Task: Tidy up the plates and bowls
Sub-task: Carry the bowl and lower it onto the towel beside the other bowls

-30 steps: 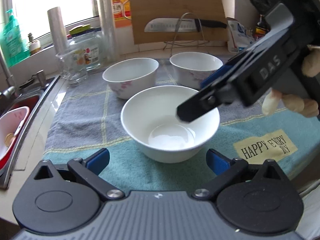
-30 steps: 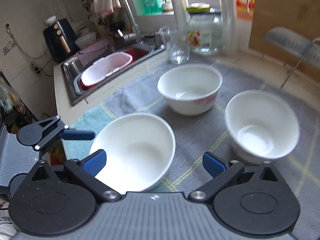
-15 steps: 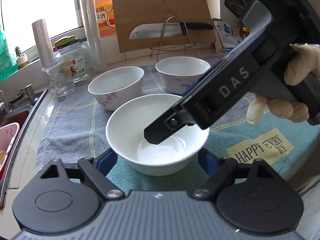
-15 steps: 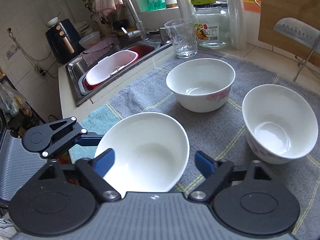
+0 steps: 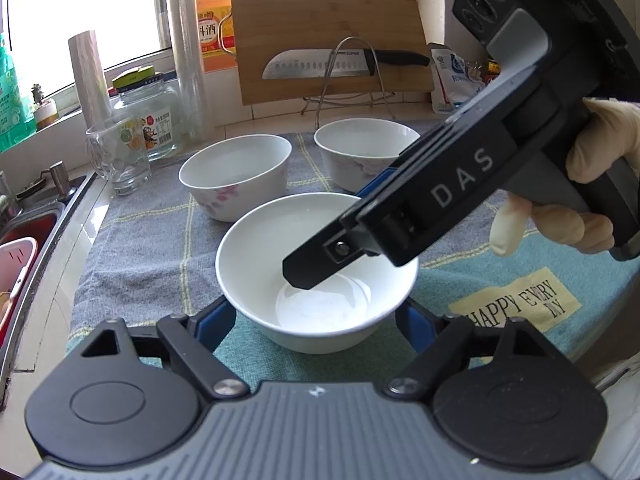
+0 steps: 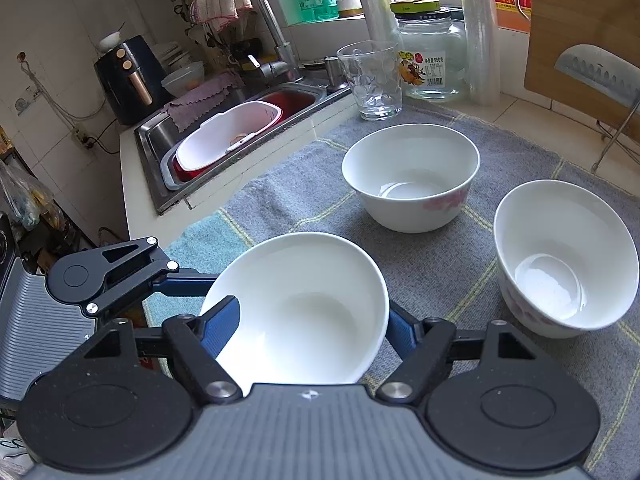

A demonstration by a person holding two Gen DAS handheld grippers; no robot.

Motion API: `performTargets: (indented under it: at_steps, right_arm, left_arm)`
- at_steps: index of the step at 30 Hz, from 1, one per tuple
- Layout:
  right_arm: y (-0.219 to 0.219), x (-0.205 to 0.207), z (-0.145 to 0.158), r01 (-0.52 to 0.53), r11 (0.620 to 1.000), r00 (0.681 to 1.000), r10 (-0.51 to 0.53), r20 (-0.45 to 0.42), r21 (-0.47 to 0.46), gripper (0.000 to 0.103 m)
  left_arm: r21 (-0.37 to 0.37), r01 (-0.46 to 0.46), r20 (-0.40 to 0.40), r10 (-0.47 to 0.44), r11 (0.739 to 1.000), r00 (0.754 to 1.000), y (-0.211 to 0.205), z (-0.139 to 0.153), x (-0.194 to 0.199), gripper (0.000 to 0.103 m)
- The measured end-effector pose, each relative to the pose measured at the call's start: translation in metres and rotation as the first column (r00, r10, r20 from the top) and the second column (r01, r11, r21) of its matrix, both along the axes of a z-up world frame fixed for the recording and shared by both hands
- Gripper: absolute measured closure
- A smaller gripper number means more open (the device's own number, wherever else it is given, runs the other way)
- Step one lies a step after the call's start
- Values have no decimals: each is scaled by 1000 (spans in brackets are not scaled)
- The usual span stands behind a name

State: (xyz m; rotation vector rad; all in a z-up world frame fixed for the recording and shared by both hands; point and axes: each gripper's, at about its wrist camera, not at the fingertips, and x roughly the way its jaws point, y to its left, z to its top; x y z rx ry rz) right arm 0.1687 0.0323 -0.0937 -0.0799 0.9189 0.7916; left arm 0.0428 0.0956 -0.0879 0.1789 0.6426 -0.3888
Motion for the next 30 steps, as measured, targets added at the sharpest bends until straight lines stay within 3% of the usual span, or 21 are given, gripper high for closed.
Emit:
performTargets:
  at_steps: [12, 22, 30]
  right_arm:
    - [-11, -9, 13, 17, 1000, 1000, -17, 3, -14, 21]
    - [-54, -25, 22, 129, 991, 992, -129, 11, -25, 20]
    - [-93, -40, 26, 225, 973, 974, -223, 36, -60, 20]
  left_arm:
    - [-3, 32, -42, -32, 999, 999, -8, 14, 3, 17]
    - [-3, 160, -34, -160, 987, 986, -39, 15, 8, 17]
    - [-11, 275, -29, -275, 961, 961, -78, 10, 15, 17]
